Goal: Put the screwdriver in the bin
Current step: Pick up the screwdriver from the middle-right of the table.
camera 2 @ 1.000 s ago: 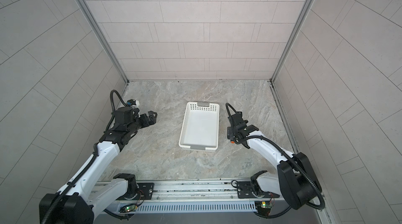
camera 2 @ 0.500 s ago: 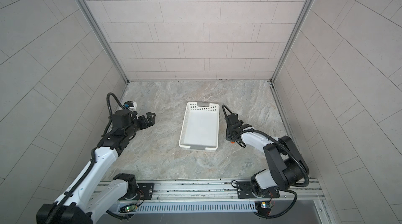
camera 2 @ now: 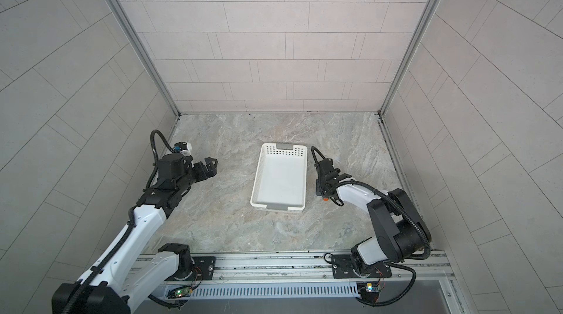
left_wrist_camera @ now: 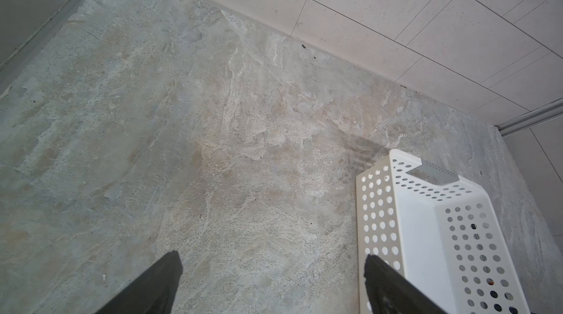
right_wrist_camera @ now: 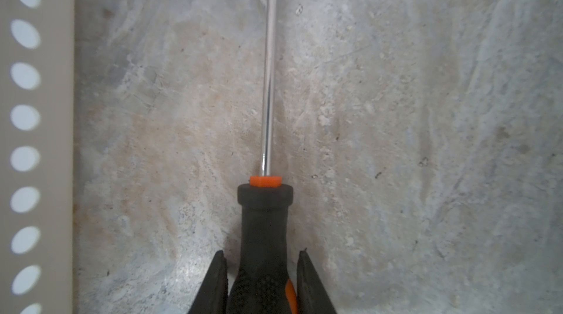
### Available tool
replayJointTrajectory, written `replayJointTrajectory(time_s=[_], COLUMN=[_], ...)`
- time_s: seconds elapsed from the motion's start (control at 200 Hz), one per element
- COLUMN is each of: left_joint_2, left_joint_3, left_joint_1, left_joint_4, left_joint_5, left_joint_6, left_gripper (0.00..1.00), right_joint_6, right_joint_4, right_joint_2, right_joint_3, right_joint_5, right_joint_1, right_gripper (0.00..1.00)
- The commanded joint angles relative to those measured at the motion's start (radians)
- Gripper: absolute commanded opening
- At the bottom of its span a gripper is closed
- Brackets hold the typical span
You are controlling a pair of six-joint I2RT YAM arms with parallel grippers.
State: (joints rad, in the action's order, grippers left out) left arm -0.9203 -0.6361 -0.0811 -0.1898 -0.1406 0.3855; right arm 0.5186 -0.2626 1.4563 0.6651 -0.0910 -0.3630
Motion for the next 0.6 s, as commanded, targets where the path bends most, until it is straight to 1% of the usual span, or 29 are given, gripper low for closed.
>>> replayJointTrajectory(time_s=[0.0, 0.105, 0.275, 0.375, 0.596], left_joint_2=[0.003, -0.002, -0.008, -0.012, -0.021], left_joint_3=[0.009, 0.009, 0.007, 0.008, 0.006], left_joint_1=[-0.003, -0.003, -0.003, -0.003, -0.003], left_joint_4=[0.018, 0.020, 0.020, 0.021, 0.024], left_joint_5=[0.020, 0.023, 0.022, 0.026, 0.029], left_joint_6=[0.013, 0.015, 0.015, 0.017, 0.017], left_gripper=[1.00, 1.00, 1.00, 1.00, 1.00], right_joint_6=[0.014, 0.007, 0.001, 0.004, 0.010], right_joint_4=[-0.015, -0.029, -0.084, -0.134, -0.231], right_joint_2=[-0.030, -0.059, -0.143, -0.213, -0.390], right_joint_3=[-0.022, -0.030, -0.041, -0.041, -0.035], right_joint_5=[-0.015, -0.014, -0.040, -0.068, -0.073], right_joint_1=[0.011, 0.013, 0.015, 0.015, 0.015], right_gripper=[0.18, 0.15, 0.13, 0.13, 0.13])
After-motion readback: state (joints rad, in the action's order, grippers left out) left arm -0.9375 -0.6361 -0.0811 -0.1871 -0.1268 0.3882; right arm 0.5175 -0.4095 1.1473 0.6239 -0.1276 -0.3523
